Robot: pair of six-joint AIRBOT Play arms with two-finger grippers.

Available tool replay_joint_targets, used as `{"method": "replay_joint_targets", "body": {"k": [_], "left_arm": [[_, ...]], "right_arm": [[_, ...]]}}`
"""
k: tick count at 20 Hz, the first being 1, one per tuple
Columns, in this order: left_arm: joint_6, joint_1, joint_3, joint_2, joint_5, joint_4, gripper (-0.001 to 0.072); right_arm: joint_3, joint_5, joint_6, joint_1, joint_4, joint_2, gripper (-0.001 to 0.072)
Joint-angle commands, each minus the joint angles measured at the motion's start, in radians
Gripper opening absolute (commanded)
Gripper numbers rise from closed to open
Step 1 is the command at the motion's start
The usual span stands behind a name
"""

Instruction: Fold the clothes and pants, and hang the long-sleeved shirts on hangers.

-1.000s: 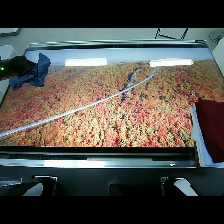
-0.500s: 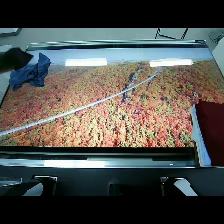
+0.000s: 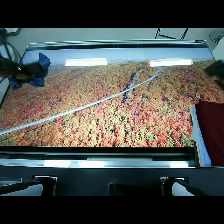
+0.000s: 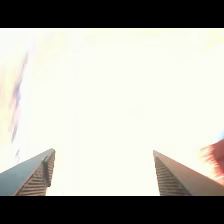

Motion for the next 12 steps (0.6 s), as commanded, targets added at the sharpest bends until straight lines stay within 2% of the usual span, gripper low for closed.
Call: {"method": "replay_joint_targets", "body": {"k": [1,4,12], "left_arm": [[0.079,-0.016,-0.092,-0.035,-0.206,0.02,0.0713],[0.078,-0.04,-0.258,0.072,-0.054,0.018,0.0713],[0.078,-0.039,-0.271,0.074,-0.06,0.018,0.0713]], "right_arm": [[0.014,0.181,0.073,0.237,0.028,-0.156,0.069],[0.014,0.233,0.073,0.296,0.0,-0.208,0.069],[0.014,0.229,0.073,0.303,0.003,-0.209,0.0688]]}}
